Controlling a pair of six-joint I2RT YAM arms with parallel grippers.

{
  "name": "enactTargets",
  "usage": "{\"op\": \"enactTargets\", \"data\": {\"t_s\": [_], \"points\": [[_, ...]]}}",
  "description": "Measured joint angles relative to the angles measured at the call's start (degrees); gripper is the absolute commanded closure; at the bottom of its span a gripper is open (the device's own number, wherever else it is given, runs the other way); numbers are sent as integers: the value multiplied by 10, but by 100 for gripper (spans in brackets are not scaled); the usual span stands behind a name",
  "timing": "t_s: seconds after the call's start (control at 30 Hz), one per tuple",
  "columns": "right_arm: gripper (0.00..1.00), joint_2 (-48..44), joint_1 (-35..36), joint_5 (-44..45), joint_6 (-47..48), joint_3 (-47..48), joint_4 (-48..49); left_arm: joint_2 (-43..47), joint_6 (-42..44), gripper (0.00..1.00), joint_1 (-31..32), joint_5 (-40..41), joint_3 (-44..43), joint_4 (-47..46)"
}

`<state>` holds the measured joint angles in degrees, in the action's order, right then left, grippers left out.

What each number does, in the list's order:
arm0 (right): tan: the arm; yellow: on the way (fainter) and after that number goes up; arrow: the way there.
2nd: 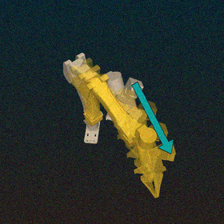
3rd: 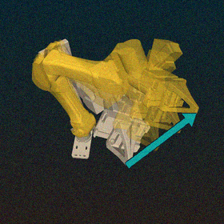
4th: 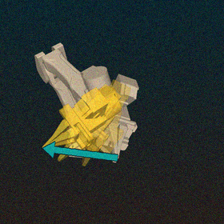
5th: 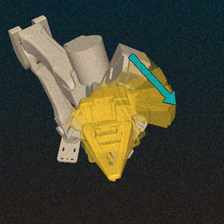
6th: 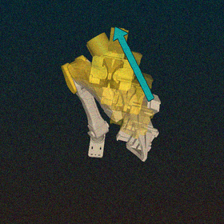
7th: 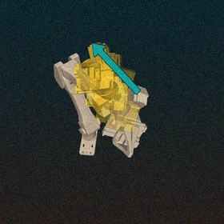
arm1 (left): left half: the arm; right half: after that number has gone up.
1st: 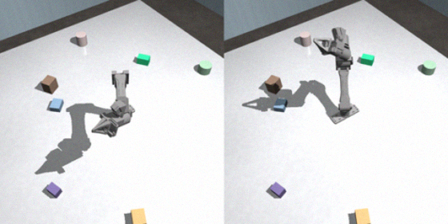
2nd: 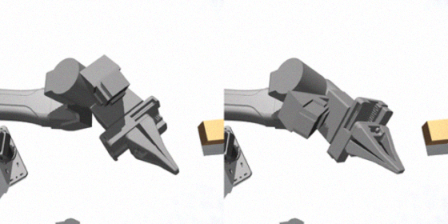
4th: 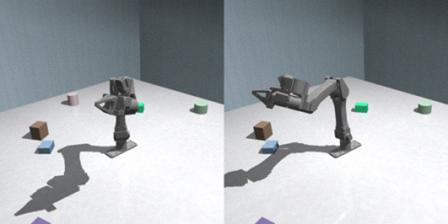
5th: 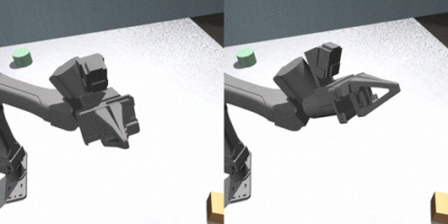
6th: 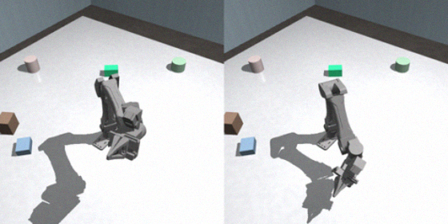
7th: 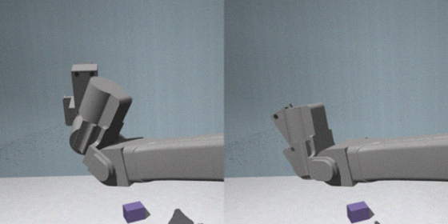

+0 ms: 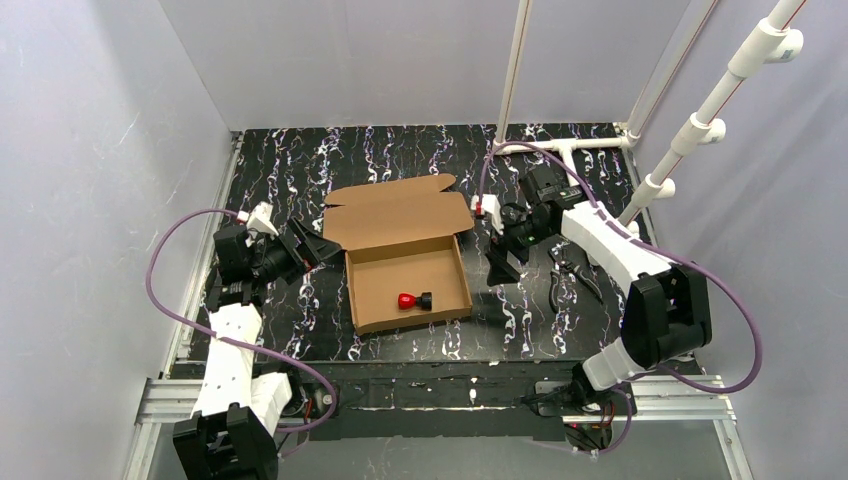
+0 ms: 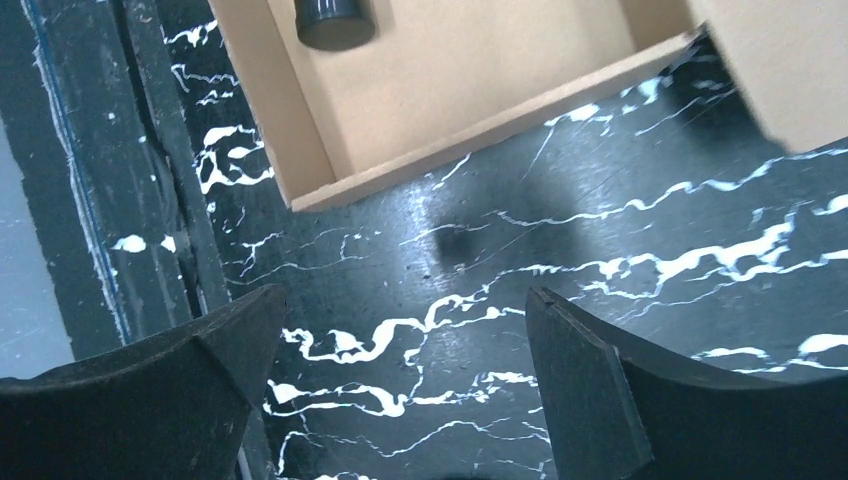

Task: Fold the paper box
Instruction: Place the product in the paper box.

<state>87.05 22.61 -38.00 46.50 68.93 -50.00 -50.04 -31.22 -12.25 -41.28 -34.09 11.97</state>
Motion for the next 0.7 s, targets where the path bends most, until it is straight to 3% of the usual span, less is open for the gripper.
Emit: {"op": "enactTargets", "data": {"t_s": [0.33,0.7], "points": [[2,3,-61,-29,14,-38,6,-4,-18,2,14,-24,10,-23],[1,40,-65,-30,9,-38,6,-8,-23,2,35,-31,10,-28]]}}
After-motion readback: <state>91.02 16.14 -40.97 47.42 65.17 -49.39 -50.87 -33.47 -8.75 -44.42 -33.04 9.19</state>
